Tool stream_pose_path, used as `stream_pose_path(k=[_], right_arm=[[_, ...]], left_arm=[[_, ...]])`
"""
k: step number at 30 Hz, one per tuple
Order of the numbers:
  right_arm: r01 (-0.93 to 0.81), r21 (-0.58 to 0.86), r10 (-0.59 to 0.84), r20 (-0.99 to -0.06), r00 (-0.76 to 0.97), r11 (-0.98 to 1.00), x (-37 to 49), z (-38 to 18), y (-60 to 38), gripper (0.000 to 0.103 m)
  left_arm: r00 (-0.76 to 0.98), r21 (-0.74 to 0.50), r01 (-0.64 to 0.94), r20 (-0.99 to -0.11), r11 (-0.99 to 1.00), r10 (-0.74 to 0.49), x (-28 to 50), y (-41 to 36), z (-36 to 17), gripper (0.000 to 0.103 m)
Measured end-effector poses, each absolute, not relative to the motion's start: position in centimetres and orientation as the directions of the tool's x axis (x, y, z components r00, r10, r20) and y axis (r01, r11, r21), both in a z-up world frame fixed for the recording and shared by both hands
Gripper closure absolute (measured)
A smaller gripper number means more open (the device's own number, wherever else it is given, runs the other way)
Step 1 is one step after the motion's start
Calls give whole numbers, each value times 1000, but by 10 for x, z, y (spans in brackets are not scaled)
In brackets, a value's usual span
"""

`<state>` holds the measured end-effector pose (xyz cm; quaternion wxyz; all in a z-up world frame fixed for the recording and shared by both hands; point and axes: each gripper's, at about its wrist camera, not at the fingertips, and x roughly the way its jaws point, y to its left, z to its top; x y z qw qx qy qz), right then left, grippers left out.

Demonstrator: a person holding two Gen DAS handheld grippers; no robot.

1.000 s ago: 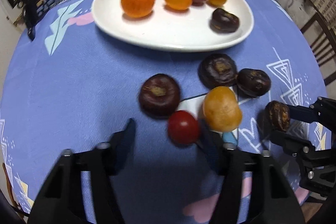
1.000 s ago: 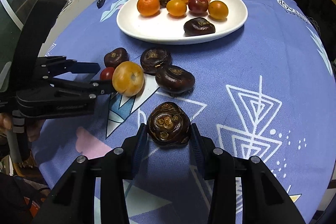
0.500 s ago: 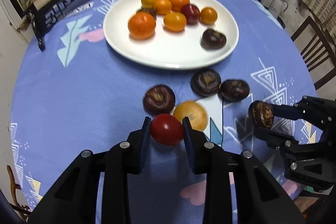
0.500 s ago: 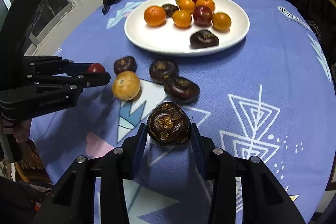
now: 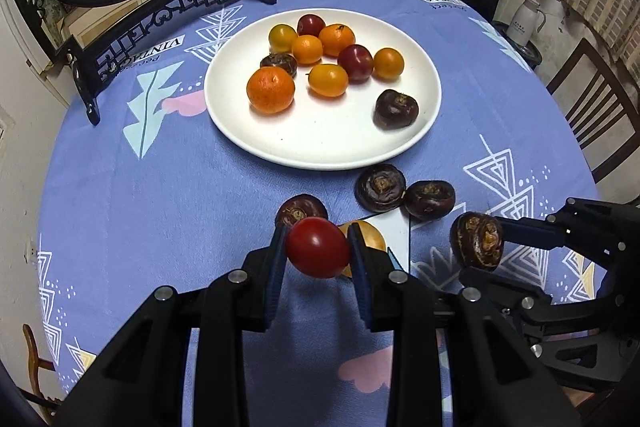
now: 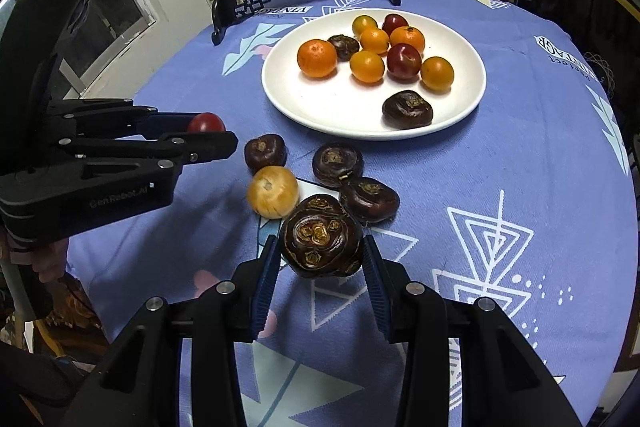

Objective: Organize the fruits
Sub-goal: 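Lower the mangosteen and red plum onto the white plate and open both tools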

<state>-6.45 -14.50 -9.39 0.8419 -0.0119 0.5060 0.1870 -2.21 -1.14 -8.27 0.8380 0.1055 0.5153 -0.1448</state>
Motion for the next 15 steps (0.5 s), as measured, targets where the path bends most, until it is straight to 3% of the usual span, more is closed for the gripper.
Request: stream_pose_path(k=[15], right_arm=[[-326, 177, 318, -832, 454, 929, -41, -76, -150, 61]], left_arm=[[458, 22, 307, -880, 952, -127, 11, -5, -69, 73]])
